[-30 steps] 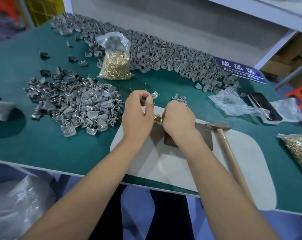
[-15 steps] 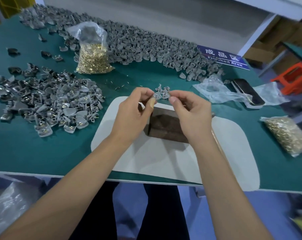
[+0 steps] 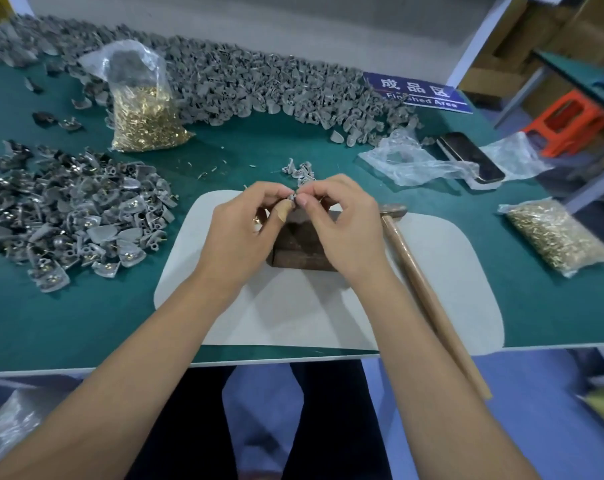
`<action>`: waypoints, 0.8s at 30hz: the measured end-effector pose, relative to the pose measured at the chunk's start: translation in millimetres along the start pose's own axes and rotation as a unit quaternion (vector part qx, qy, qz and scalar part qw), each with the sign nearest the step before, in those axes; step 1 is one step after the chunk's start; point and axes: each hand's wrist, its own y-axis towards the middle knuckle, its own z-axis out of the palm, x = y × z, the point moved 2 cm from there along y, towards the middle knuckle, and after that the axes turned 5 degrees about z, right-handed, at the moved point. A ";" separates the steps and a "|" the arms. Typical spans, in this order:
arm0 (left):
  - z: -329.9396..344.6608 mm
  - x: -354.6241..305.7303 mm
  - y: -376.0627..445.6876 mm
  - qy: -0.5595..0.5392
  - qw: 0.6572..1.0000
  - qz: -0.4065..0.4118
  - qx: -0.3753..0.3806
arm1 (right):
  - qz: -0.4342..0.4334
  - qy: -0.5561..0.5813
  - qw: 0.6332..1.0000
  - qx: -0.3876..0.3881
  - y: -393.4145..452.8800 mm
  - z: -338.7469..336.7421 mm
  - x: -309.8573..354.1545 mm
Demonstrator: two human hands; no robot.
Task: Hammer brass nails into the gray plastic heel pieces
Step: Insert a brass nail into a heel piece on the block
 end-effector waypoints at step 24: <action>-3.1 1.5 -2.6 0.012 1.000 0.007 -0.014 | 0.014 -0.049 0.998 0.040 1.1 -0.5 5.9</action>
